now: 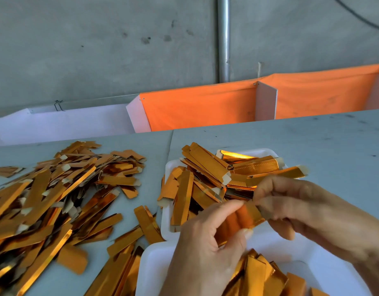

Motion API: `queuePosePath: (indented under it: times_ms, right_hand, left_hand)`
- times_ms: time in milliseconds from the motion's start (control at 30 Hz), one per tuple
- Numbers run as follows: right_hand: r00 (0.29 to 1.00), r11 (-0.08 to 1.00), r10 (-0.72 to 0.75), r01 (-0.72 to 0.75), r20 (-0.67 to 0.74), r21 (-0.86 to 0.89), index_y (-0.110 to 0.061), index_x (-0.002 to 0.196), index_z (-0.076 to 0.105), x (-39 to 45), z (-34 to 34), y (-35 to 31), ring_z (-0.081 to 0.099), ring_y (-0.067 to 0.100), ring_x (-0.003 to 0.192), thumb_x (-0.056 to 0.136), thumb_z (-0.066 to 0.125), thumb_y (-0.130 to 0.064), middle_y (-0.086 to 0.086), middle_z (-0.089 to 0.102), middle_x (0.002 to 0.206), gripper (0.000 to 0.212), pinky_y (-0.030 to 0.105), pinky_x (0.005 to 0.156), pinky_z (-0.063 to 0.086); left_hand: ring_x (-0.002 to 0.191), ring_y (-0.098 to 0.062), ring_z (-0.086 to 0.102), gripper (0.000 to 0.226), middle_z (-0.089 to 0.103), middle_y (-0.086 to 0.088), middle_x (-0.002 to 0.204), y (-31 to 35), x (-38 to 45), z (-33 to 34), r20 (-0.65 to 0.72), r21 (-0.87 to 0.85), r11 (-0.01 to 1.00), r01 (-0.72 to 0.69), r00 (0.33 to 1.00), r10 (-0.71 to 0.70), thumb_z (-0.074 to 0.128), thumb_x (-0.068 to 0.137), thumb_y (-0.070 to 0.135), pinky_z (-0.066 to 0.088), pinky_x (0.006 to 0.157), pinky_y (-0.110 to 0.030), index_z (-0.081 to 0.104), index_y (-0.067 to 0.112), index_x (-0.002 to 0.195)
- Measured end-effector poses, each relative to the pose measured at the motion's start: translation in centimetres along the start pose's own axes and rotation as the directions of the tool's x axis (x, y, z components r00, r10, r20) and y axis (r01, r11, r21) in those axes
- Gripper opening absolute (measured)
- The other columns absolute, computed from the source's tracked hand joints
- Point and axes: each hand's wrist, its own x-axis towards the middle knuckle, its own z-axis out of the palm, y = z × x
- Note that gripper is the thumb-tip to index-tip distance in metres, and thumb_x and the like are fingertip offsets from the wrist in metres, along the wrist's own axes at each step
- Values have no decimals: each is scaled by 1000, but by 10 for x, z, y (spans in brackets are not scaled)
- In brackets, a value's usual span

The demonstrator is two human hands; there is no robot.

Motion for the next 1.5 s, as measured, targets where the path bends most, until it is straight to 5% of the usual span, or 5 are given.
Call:
queuePosePath:
  times_ms: [100,267,733,1233,1500]
  right_hand:
    - [995,963,43,-66,92,261,-1,96,69,0,-10,4,50,15,52,73,67,-30,7,54,69,38,21,49,45]
    - [988,922,64,-113,142,370,-5,93,70,3,-7,8,52,15,50,62,89,-28,6,54,65,44,23,45,47]
    - [993,991,119,-120,-17,-56,-16,71,66,4,2,-1,51,19,46,69,65,-15,14,58,56,2,19,48,42]
    - [994,996,92,-93,-54,-8,-10,81,64,4,2,2,52,19,47,71,62,-12,12,57,57,10,21,46,44]
    - [986,993,98,-106,-137,-53,-3,91,58,7,6,4,54,19,46,90,54,3,14,59,56,7,21,46,46]
  left_hand:
    - [108,7,55,48,57,36,109,1,0,0,-1,-14,1000,12,1000,-12,59,69,51,49,88,-15,45,67,112]
    - [109,6,53,48,57,33,111,0,-1,0,3,4,1000,0,1000,0,58,70,54,49,86,-13,46,62,115]
    - [105,8,53,39,54,36,108,4,0,0,40,70,997,-36,999,33,60,78,37,45,80,-5,49,57,109]
    - [110,10,51,39,53,41,112,5,0,-4,65,22,999,35,997,-36,55,74,47,48,87,-10,56,56,112]
    - [108,24,45,43,49,48,111,7,-2,-9,53,53,999,2,999,-5,64,87,28,35,75,7,49,60,112]
